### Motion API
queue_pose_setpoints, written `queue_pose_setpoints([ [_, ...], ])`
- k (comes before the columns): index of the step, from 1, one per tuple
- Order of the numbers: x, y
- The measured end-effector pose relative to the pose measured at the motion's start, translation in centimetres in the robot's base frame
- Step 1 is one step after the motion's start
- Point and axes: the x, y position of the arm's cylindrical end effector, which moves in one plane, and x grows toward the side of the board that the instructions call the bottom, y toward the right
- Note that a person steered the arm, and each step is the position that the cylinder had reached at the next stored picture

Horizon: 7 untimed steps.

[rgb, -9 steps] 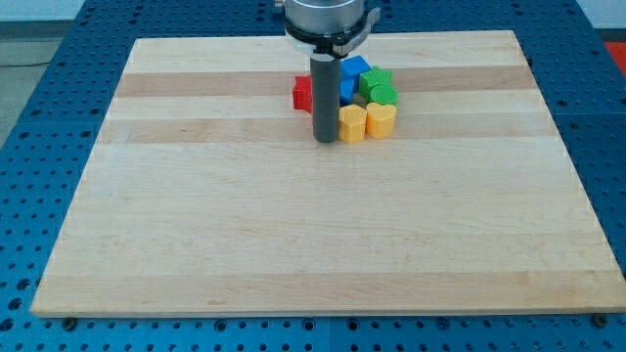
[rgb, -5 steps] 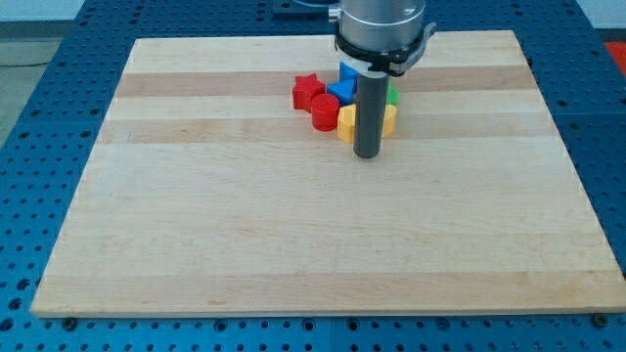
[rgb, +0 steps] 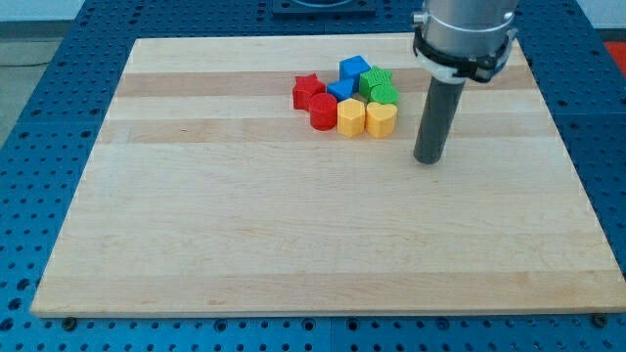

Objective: Adjust the group of blocks

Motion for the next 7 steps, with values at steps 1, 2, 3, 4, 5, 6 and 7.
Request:
queue_pose_setpoints([
  [1,-2.3,0.0],
  [2,-2.3,-0.1],
  [3,-2.7,-0.5],
  [4,-2.8,-0.7],
  [5,-3.6,-1.6],
  [6,-3.7,-1.7],
  [7,-4.2,-1.3],
])
